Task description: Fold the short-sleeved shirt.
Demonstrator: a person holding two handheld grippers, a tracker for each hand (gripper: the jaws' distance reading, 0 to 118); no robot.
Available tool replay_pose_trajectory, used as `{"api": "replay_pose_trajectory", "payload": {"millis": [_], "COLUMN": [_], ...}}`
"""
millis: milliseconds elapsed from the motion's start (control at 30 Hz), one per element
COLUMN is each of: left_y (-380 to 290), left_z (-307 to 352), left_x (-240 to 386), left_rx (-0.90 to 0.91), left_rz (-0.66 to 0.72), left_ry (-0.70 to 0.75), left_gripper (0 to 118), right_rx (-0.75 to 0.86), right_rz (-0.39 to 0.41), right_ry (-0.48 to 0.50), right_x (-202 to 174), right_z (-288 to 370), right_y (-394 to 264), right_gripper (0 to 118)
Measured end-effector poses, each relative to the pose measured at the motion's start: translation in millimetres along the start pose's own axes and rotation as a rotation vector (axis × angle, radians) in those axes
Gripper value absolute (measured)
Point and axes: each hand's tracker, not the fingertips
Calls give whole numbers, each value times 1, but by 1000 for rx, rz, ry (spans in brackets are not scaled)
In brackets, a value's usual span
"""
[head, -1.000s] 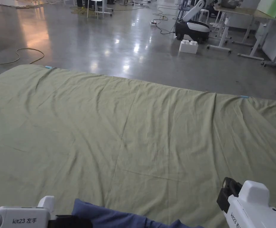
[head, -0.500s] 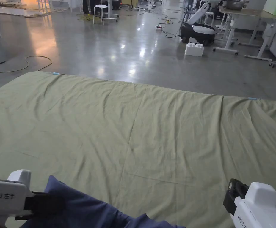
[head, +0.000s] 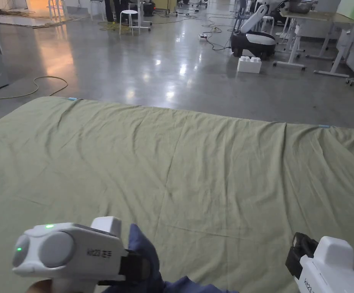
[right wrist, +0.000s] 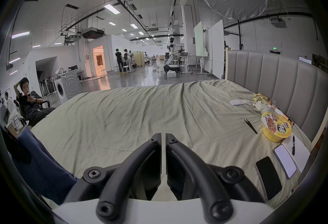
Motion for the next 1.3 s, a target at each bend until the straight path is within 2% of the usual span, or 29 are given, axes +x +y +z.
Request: {"api": "replay_pose_trajectory", "payload": {"millis": [333, 533, 600, 667, 733, 767, 800, 833, 1033, 1067, 1167, 1300], "left_y": [-23, -44, -48, -50, -47, -46, -44, -42, -30, -31, -36, -55], "left_z": [-90, -145, -154, -156, -148, -143, -136, -128, -92, -90, -103, -139], "left_x": [71, 93, 94, 89, 83, 81, 79, 77, 62, 62, 64, 71], "left_rx": [-106, -165, -172, -167, -176, -177, -175, -163, -59, -46, -66, -176], "left_rz": [-34, -25, -40, -29, 11, 19, 18, 13, 30, 19, -5, 0], "left_ry": [-2, 33, 47, 30, -60, -85, -93, -105, -174, -165, -146, -183], "left_gripper": [14, 15, 27, 30, 42, 54, 60, 61, 59, 54, 19, 15], "right_rx": [-11, -20, -24, -26, -28, -28, -28, -29, -33, -36, -43, -50], "right_rz": [-20, -22, -21, -20, -17, -15, -14, -14, -18, -18, -23, -22], "right_ry": [-17, -27, -28, -30, -31, -32, -34, -36, -46, -47, -50, -53], "right_x": [9, 12, 14, 15, 16, 17, 18, 19, 23, 24, 25, 26], "right_z": [3, 5, 5, 5, 6, 7, 7, 7, 9, 9, 9, 9], "right_y": [-7, -9, -10, -11, -11, -11, -11, -11, -13, -13, -16, -19], "right_gripper": [5, 5, 5, 5, 5, 5, 5, 5, 5, 5, 5, 5]}}
